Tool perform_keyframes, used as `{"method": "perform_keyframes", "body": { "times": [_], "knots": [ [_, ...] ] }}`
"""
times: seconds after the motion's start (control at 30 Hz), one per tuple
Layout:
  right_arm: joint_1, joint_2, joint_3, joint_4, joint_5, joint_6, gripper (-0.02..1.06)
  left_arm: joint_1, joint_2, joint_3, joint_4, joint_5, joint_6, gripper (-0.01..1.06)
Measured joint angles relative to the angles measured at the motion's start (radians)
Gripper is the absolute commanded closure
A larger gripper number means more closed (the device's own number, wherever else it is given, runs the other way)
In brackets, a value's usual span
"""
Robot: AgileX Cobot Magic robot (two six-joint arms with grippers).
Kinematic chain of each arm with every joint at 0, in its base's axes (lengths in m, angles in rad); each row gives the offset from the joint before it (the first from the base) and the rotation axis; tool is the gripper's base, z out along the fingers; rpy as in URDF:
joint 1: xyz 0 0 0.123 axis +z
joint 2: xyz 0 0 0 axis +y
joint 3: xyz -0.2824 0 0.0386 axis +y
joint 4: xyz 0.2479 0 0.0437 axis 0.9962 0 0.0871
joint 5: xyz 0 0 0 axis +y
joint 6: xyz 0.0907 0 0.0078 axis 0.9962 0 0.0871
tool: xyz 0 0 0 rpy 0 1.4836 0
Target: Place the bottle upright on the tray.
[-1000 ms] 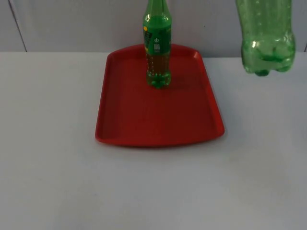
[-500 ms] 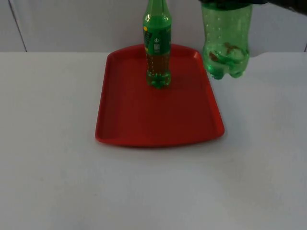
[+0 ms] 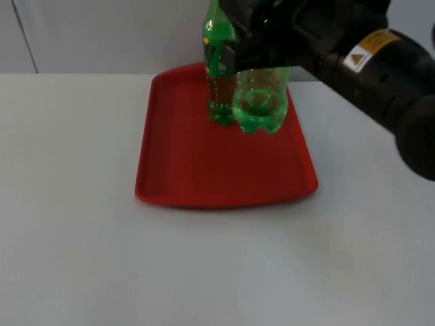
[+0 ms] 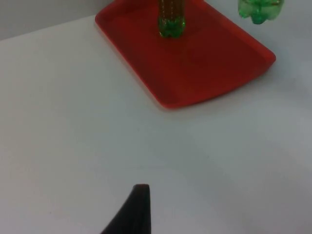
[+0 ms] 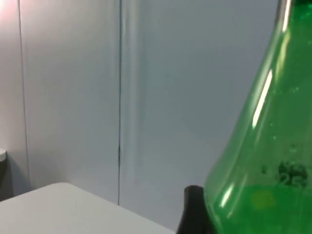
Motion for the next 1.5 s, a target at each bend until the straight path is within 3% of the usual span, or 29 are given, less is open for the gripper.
{"method": "perform_keyframes", "body": {
  "times": [0.3,0.67,1.07,1.33,1.5],
  "knots": [
    [0.0,0.191,-0.214,-0.006,-0.034,0.001,1.05,0.0,0.0,0.0,0.0,0.0,0.0,0.0],
    [0.0,0.403,-0.336,-0.032,-0.069,-0.043,1.05,0.0,0.0,0.0,0.0,0.0,0.0,0.0],
    [0.0,0.598,-0.554,-0.079,-0.069,-0.049,1.05,0.0,0.0,0.0,0.0,0.0,0.0,0.0],
    [0.0,0.623,-0.574,-0.077,-0.096,-0.049,1.05,0.0,0.0,0.0,0.0,0.0,0.0,0.0],
    [0.0,0.625,-0.576,-0.001,-0.1,-0.049,1.05,0.0,0.0,0.0,0.0,0.0,0.0,0.0]
  ]
}}
